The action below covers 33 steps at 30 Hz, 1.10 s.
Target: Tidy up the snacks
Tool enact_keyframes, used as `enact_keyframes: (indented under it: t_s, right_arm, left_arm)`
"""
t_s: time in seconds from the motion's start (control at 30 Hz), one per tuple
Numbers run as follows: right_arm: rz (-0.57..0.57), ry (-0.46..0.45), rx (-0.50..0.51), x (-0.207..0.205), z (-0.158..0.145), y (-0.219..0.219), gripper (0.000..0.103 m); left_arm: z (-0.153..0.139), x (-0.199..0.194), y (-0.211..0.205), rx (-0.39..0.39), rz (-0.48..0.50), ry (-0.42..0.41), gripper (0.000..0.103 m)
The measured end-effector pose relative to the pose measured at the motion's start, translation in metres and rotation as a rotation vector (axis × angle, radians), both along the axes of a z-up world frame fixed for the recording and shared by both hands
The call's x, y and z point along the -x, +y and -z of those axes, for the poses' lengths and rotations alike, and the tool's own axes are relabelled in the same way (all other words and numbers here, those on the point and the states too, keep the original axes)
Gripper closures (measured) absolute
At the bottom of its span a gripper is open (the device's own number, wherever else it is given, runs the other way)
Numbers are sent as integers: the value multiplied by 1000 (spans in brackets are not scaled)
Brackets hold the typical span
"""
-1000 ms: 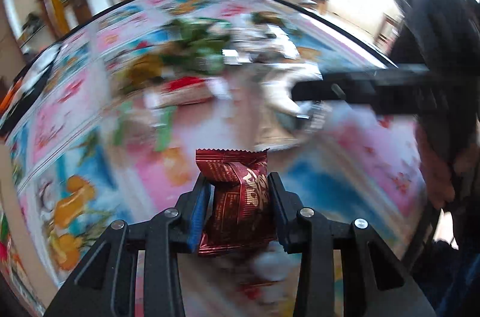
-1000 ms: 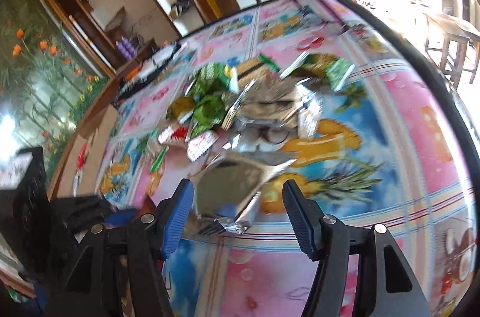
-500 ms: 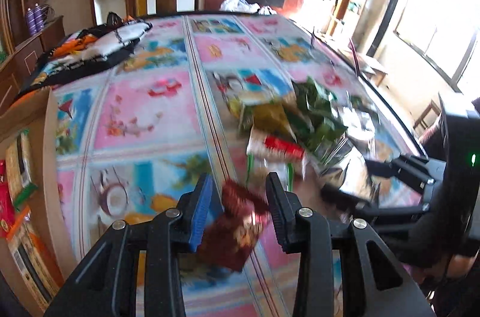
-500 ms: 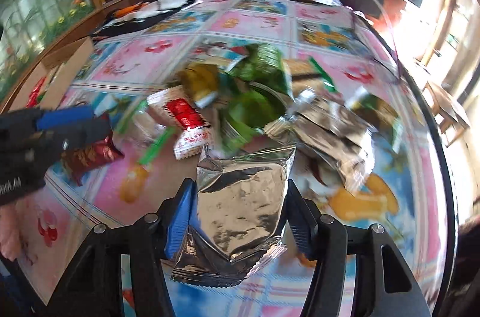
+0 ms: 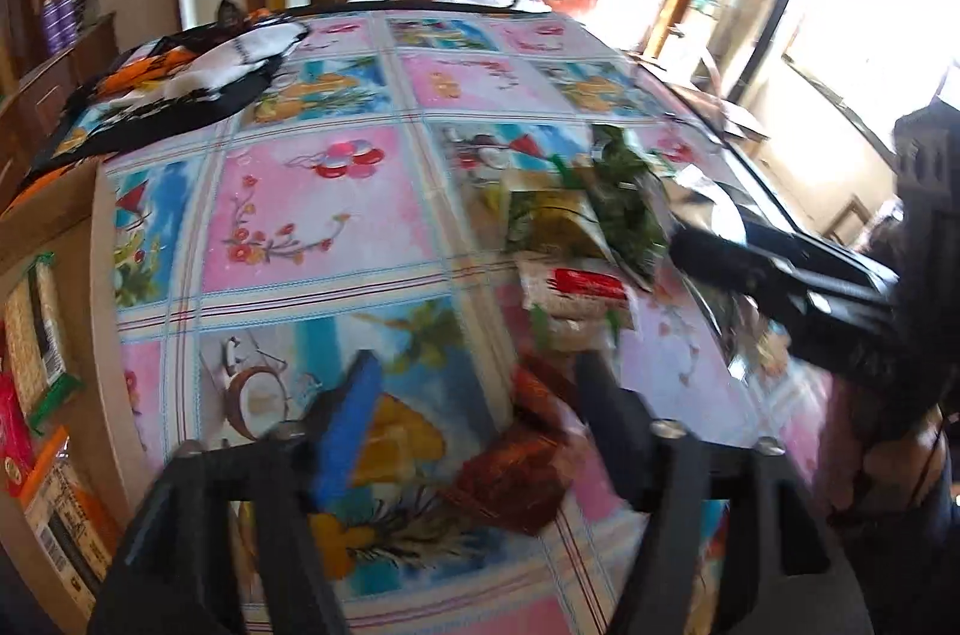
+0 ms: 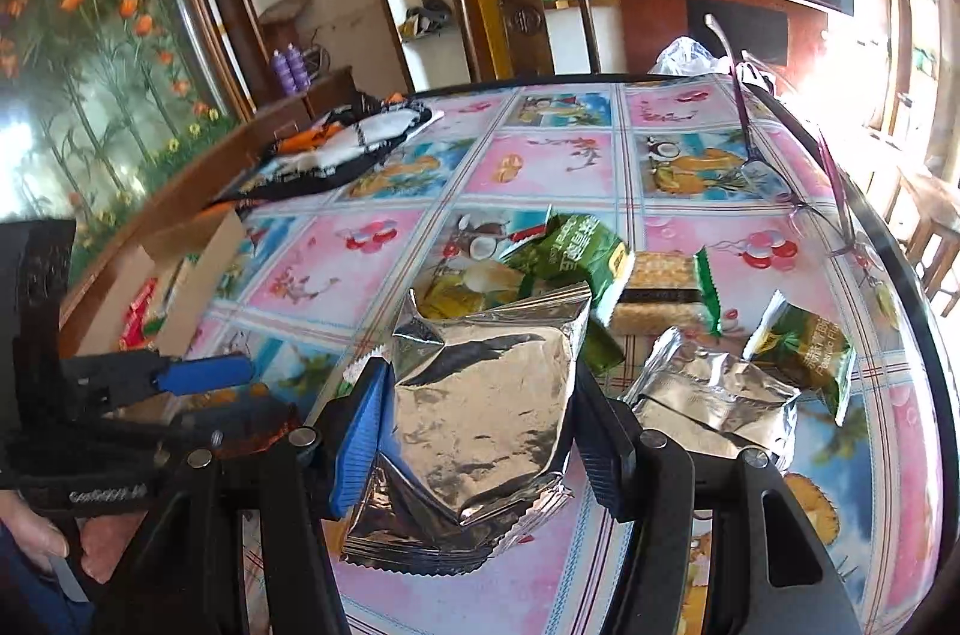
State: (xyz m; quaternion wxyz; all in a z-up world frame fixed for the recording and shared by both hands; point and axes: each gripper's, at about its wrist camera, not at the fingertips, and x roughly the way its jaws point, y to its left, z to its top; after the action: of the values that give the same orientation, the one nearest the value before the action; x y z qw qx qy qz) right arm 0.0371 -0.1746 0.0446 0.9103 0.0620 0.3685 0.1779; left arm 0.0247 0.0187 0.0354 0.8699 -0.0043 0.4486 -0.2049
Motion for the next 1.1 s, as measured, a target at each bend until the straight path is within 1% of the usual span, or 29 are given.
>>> enact_keyframes:
  t_s: [0.1, 0.2, 0.27, 0.3, 0.33, 0.37, 0.4, 0.43, 0.47, 0.57, 0.67, 0.83, 0.97, 1.1]
  right_arm:
    - [-3, -27, -8, 3, -6, 0, 41]
    - [-13, -33, -17, 6, -8, 1, 41]
    - [-16, -33, -19, 7, -8, 2, 41]
    - [-16, -33, -22, 7, -9, 2, 40]
    - [-20, -30, -23, 8, -9, 2, 40]
    - [-19, -28, -23, 8, -8, 2, 40]
    - [-19, -27, -24, 8, -8, 3, 40]
    - [-23, -25, -24, 8, -8, 3, 40]
    - [-24, -24, -24, 9, -8, 4, 40]
    - [-31, -25, -25, 9, -7, 5, 40]
    - [-36, -30, -20, 10, -7, 7, 40]
    - [-51, -30, -9, 11, -5, 12, 40]
    - [-65, -36, 7, 14, -4, 18, 40]
    - [-76, -47, 30, 15, -4, 24, 40]
  left_arm:
    - [2, 8, -8, -16, 88, 17, 34]
    - [9, 9, -15, -61, 101, 25, 34]
    - [13, 8, -17, -64, 103, 36, 37]
    - [15, 8, -18, -69, 109, 40, 46]
    - [16, 9, -20, -74, 116, 45, 53]
    - [18, 9, -22, -74, 125, 52, 55]
    - [21, 10, -26, -80, 138, 58, 65]
    - [22, 11, -27, -87, 143, 60, 69]
    - [23, 11, -29, -87, 143, 59, 69]
    - [24, 11, -29, -83, 128, 47, 70]
    - [23, 8, -25, -69, 87, 37, 71]
    - [17, 5, -16, -65, -11, -22, 72]
    - [10, 2, -4, -35, -87, -56, 72]
    - [4, 1, 4, -61, -155, -110, 71]
